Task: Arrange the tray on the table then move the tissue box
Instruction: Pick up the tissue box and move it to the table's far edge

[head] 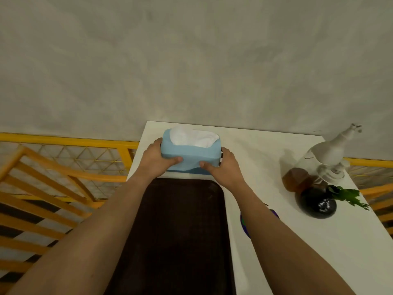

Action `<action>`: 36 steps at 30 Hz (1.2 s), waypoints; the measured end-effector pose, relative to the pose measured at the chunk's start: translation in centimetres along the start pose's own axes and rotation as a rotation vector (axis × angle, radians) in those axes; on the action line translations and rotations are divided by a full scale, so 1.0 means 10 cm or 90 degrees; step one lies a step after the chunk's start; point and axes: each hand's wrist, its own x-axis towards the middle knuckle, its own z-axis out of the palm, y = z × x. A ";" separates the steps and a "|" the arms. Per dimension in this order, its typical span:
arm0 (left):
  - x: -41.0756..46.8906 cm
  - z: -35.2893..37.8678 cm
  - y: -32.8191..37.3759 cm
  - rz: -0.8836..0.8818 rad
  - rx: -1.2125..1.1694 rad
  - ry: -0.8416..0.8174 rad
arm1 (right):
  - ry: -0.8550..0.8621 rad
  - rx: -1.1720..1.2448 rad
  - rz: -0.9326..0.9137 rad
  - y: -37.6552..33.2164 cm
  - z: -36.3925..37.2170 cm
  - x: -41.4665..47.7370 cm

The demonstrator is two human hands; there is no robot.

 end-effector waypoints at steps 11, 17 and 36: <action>0.26 -0.49 -0.44 -0.027 -0.069 0.043 | -0.055 -0.028 -0.057 -0.26 0.55 0.27; 0.62 -0.66 -0.61 -0.010 -0.070 0.064 | -0.068 -0.071 -0.082 -0.31 0.77 0.70; 1.17 -0.81 -0.62 -0.001 0.028 0.010 | -0.075 -0.041 -0.052 -0.40 0.77 1.23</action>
